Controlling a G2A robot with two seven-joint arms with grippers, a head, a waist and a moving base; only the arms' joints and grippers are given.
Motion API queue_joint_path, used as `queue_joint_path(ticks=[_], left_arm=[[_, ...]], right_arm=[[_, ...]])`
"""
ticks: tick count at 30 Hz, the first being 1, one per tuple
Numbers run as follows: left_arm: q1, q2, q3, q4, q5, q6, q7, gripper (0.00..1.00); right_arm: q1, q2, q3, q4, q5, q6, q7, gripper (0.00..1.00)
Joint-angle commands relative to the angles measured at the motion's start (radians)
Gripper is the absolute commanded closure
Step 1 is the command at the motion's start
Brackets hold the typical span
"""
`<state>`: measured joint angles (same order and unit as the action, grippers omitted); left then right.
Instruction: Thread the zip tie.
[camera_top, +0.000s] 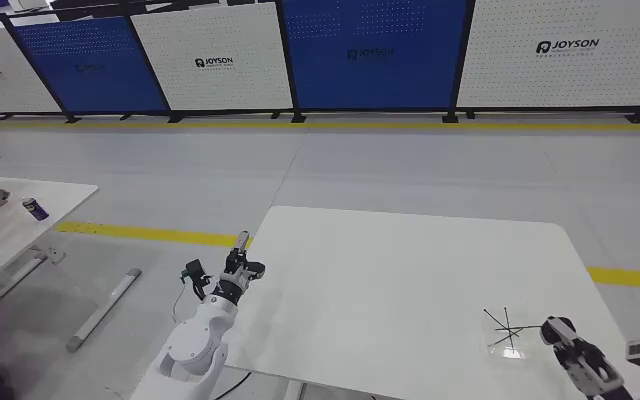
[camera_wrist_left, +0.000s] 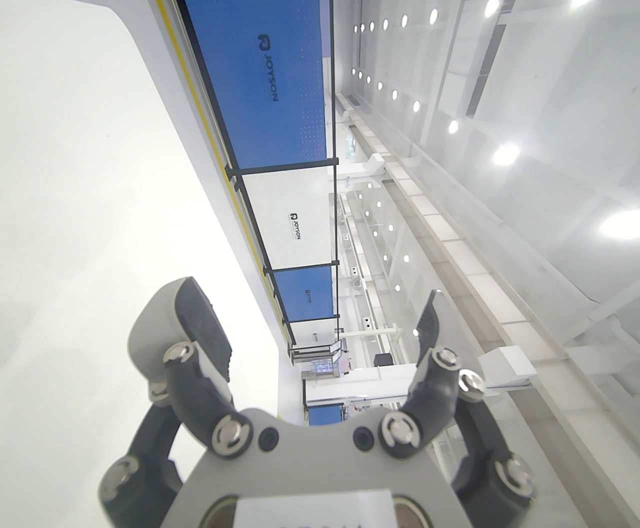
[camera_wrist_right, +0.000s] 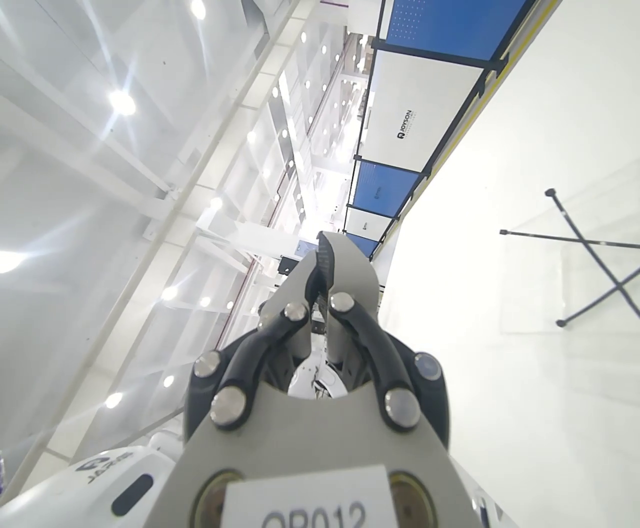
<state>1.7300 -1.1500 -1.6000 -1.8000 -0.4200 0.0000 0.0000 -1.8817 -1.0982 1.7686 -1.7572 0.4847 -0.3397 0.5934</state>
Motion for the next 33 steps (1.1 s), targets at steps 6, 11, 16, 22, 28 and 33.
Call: queue_joint_path(ticks=[6,11,16,22,28,33], left_arm=[[0.000,0.000,0.000,0.000,0.000,0.000,0.000,0.00],[0.000,0.000,0.000,0.000,0.000,0.000,0.000,0.00],[0.000,0.000,0.000,0.000,0.000,0.000,0.000,0.00],[0.000,0.000,0.000,0.000,0.000,0.000,0.000,0.00],[-0.011,-0.001,0.029,0.003,0.073,-0.022,-0.011,0.00],[-0.018,-0.003,0.097,0.000,0.162,-0.055,-0.086,0.00]], right_arm=[[-0.044,-0.041,-0.071,-0.103,-0.072,0.000,-0.296,1.00],[-0.046,-0.043,-0.076,-0.107,-0.077,0.000,-0.305,1.00],[-0.046,-0.043,-0.076,-0.107,-0.077,0.000,-0.305,1.00],[-0.046,-0.043,-0.076,-0.107,-0.077,0.000,-0.305,1.00],[-0.046,-0.043,-0.076,-0.107,-0.077,0.000,-0.305,1.00],[-0.046,-0.043,-0.076,-0.107,-0.077,0.000,-0.305,1.00]])
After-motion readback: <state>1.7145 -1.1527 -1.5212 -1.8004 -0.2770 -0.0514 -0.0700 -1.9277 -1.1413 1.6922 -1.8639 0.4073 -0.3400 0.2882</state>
